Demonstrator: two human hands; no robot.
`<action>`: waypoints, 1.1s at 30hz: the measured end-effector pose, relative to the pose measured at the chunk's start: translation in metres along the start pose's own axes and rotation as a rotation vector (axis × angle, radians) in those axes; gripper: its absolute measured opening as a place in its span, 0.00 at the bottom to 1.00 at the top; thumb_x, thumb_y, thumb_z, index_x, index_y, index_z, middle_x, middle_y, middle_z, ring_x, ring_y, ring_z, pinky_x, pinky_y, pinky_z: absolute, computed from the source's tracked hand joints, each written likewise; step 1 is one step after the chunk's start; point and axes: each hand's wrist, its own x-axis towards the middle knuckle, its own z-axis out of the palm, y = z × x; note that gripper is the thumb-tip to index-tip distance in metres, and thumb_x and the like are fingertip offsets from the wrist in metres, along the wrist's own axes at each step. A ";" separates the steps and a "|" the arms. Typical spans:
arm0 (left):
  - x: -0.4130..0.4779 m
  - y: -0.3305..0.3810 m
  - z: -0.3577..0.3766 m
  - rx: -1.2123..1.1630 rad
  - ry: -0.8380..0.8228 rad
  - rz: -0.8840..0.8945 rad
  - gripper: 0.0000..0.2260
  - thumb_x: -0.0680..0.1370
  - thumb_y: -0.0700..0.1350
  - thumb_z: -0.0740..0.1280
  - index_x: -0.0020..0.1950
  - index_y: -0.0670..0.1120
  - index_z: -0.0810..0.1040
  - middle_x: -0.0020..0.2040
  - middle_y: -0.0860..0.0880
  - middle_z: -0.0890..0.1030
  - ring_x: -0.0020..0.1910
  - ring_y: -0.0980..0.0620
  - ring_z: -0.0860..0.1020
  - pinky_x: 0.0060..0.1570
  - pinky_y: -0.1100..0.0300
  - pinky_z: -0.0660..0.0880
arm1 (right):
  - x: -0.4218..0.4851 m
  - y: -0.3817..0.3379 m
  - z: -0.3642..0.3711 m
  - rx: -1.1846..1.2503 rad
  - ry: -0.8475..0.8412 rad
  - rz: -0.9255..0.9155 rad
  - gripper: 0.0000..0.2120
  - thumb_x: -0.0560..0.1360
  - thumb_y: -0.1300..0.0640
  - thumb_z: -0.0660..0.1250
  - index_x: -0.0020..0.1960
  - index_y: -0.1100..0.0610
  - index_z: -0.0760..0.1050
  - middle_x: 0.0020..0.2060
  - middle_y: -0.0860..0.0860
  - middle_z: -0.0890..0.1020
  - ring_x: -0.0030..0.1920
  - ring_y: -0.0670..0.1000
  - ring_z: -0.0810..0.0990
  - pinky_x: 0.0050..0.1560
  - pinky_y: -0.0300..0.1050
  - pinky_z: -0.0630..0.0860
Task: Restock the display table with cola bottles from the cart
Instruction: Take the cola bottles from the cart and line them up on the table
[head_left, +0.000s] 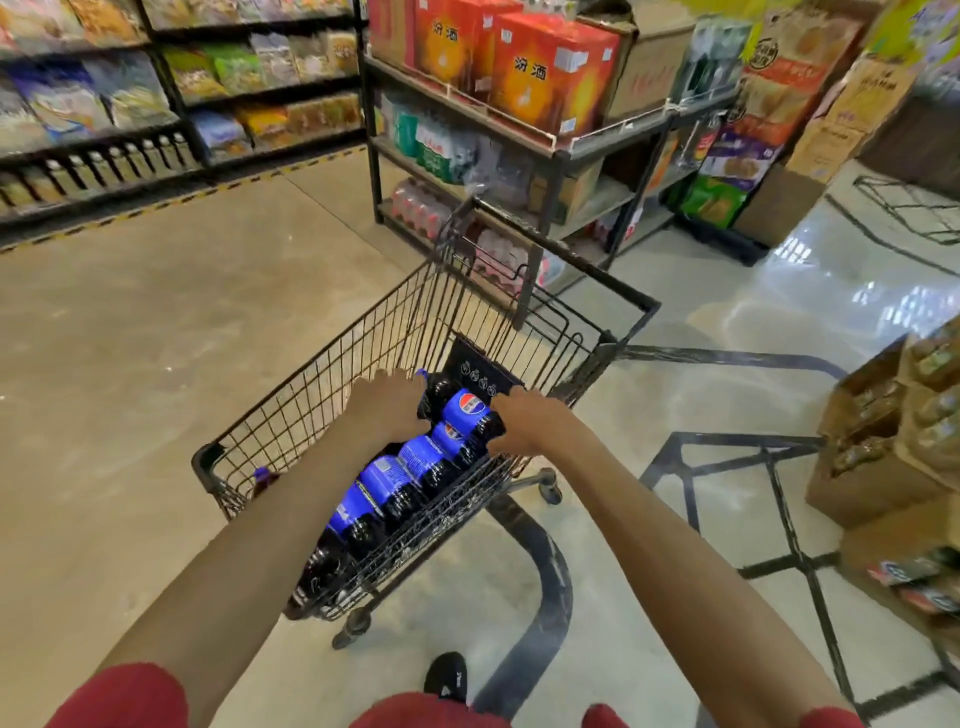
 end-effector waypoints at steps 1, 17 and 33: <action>0.010 0.001 0.000 -0.021 -0.008 0.005 0.25 0.79 0.58 0.66 0.72 0.48 0.68 0.65 0.43 0.74 0.65 0.42 0.72 0.60 0.47 0.72 | 0.011 0.005 -0.002 0.008 -0.006 -0.003 0.31 0.79 0.43 0.67 0.76 0.55 0.63 0.68 0.58 0.71 0.67 0.60 0.72 0.63 0.57 0.73; 0.162 0.010 0.013 -0.230 -0.142 -0.159 0.25 0.79 0.56 0.67 0.73 0.48 0.68 0.67 0.44 0.73 0.65 0.41 0.74 0.61 0.45 0.72 | 0.189 0.079 0.012 0.060 -0.237 -0.089 0.32 0.76 0.42 0.70 0.73 0.56 0.65 0.67 0.58 0.73 0.65 0.60 0.75 0.64 0.55 0.75; 0.293 0.019 0.112 -0.562 -0.305 -0.533 0.29 0.81 0.58 0.65 0.78 0.48 0.63 0.72 0.40 0.69 0.70 0.37 0.70 0.60 0.43 0.73 | 0.335 0.120 0.078 0.071 -0.501 -0.247 0.35 0.78 0.45 0.69 0.77 0.60 0.61 0.69 0.63 0.70 0.67 0.64 0.73 0.64 0.55 0.74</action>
